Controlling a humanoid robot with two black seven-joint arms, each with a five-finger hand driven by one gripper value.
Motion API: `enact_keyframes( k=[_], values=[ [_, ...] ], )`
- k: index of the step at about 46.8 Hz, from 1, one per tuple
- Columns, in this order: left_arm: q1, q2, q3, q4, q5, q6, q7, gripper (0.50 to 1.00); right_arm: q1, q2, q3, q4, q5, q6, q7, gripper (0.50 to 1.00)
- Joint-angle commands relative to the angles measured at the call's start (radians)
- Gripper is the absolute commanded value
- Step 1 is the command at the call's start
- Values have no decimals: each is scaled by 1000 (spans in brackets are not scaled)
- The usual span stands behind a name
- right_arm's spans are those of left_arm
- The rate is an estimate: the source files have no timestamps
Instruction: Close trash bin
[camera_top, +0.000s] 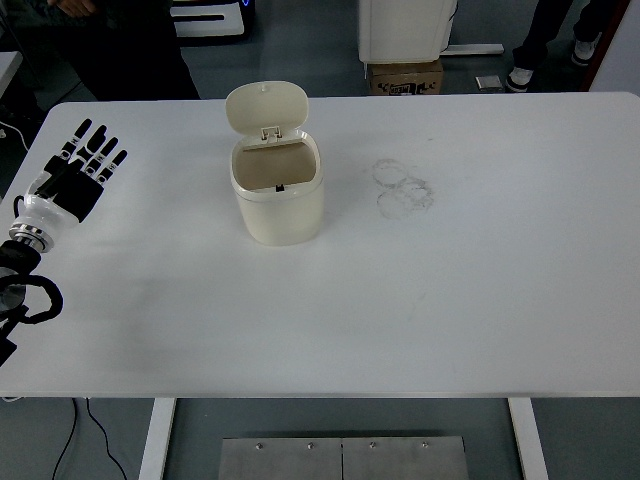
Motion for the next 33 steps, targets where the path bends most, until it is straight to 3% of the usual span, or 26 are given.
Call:
enact_keyframes(
  k=[1, 33],
  values=[
    [-1, -1, 0, 0, 0, 0, 0, 1000, 0, 0, 0, 0, 0, 0, 0, 991],
    [-21, -1, -5, -5, -6, 9, 0, 1000, 0, 0, 0, 0, 0, 0, 0, 991]
  ],
)
